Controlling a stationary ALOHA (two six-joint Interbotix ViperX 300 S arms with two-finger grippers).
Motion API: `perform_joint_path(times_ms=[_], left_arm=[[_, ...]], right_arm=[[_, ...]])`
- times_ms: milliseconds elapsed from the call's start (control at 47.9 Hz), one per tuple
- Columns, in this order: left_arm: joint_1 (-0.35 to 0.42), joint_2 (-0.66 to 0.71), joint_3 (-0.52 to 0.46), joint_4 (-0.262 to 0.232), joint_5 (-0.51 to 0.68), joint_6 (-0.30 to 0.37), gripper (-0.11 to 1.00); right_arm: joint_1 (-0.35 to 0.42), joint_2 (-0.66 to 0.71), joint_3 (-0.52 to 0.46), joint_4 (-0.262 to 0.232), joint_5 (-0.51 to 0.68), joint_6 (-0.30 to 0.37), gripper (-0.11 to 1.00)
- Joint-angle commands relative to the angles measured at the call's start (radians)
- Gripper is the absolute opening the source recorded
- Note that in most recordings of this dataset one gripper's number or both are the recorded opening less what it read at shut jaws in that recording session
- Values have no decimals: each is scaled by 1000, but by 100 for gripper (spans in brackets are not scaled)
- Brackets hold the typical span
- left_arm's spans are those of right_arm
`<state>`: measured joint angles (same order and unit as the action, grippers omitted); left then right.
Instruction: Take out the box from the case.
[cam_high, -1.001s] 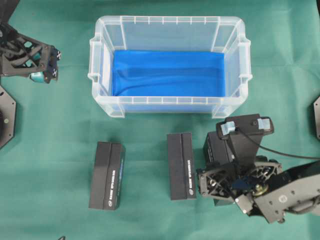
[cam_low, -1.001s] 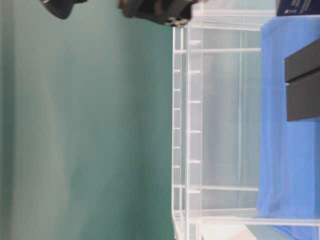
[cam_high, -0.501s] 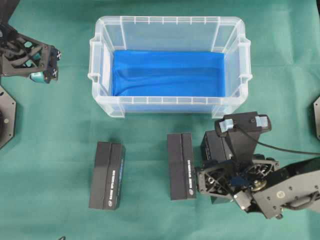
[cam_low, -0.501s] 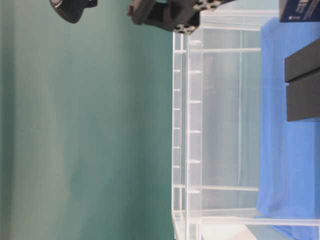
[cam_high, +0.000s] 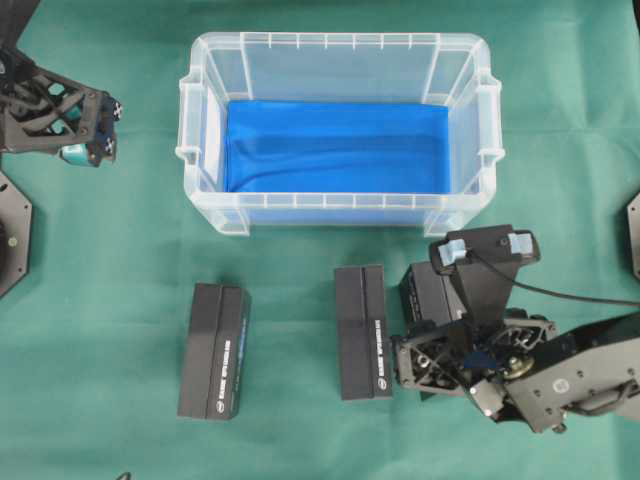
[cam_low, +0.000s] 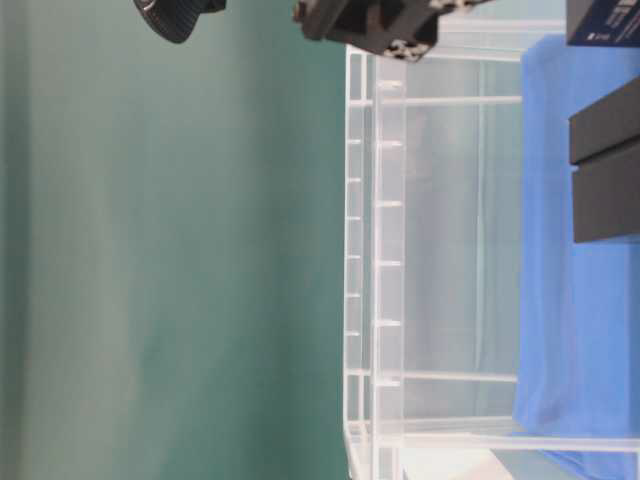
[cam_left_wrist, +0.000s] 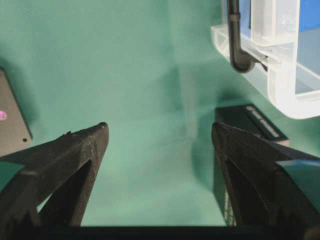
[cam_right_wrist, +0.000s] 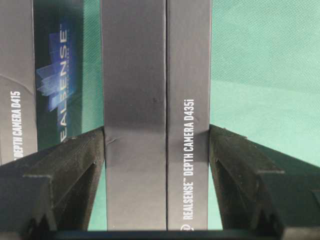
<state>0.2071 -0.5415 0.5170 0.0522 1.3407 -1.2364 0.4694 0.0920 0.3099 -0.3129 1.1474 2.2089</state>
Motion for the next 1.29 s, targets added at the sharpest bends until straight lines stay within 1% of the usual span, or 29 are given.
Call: perform_joint_path(times_ms=[0,63,125,271,521,709,939,1001,1106,1272], left_arm=[[-3,-5,-12,0,-3,2,87],[-3,-3,-14,-2,-3,2,87],[-3,-3,-15,0,-5,2,87],[-3,-2,-15,-2,-5,0,87],[-3,-2,-17,-2,-5,-2,87],[-3,0,-17,-2,-5,-2,87],[-3,-2,-15,-2,-5,-2,87],[-3,-2,-15,-2,-5,-2,87],[-3,-3,-14,-2,-5,-2,87],[-3,-3,-14,-2,-5,-2,87]], right_arm=[[-2,-26,-9,-5,0,2,78],[-2,-28,-11,-6,0,2,89],[-2,-29,-9,-5,0,2,94],[-5,-35,-8,-6,2,2,92],[-14,-52,-8,-6,2,-2,92],[-26,-110,-21,-6,3,-2,91],[-28,-175,-46,-8,46,-5,91],[-28,-189,-66,-8,63,-15,91],[-34,-201,-109,-9,100,-52,90],[-46,-198,-198,-9,206,-117,90]])
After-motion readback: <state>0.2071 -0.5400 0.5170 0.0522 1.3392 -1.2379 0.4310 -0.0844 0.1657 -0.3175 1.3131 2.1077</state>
